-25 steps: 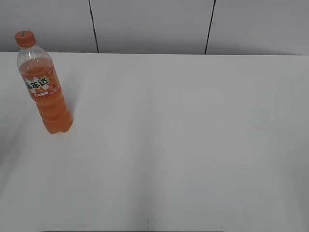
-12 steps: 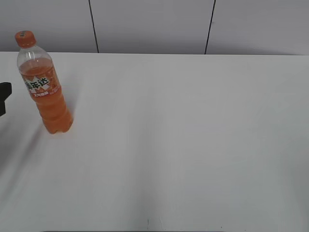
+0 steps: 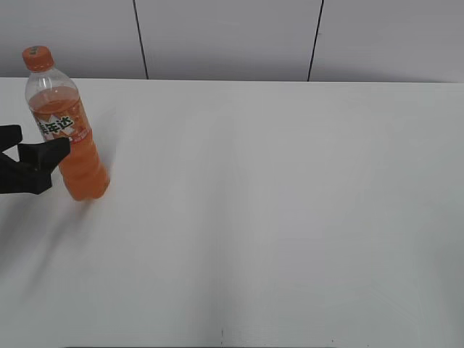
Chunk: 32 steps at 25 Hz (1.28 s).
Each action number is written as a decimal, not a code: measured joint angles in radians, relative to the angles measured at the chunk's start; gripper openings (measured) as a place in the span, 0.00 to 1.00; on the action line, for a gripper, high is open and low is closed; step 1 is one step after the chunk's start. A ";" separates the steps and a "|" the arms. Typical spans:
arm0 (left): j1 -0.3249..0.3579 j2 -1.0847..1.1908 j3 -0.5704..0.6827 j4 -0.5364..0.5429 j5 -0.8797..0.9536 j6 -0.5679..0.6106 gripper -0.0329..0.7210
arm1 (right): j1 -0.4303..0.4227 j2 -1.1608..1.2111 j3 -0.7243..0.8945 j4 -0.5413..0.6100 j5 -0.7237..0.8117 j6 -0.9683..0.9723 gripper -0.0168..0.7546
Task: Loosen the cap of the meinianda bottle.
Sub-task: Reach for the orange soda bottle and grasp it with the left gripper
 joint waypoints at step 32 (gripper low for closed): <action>0.000 0.430 -0.153 -0.015 -0.311 0.115 0.82 | 0.000 0.000 0.000 0.000 0.000 0.000 0.74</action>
